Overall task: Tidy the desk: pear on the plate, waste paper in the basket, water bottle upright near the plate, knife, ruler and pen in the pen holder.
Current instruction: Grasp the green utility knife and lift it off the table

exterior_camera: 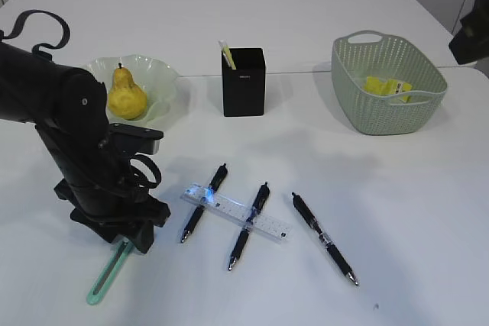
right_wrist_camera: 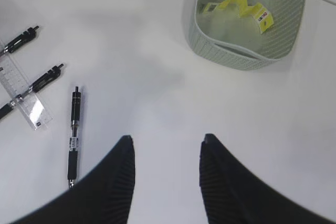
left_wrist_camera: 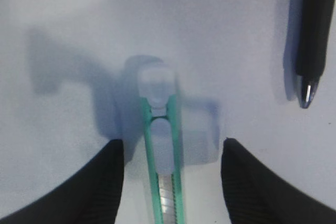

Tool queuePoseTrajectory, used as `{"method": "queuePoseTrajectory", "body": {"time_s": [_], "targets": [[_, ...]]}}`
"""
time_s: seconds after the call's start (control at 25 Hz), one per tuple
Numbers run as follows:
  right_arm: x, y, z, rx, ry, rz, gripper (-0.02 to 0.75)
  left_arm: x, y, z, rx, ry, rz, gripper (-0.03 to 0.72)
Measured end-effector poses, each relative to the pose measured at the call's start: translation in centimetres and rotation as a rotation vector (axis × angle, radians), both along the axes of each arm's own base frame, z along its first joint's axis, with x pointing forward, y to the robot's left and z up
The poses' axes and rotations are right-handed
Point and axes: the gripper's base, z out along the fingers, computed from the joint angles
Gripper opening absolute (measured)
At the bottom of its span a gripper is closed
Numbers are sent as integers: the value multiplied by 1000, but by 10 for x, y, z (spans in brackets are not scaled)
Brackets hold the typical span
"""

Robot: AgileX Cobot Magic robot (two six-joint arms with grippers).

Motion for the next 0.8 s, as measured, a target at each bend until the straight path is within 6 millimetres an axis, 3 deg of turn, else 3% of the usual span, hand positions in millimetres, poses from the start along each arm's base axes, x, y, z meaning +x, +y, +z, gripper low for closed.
{"method": "queuePoseTrajectory", "body": {"time_s": [0.48,0.64,0.8], "targets": [[-4,-2,0,-7,-14,-1,335,1,-1,-5,5,9,0,394],[-3,-2,0,-14,-18,-1,335,2,0,-7,13,9,-7,312],[-3,-3,0,-22,-19,-2,335,4,0,-8,31,2,-28,167]]}}
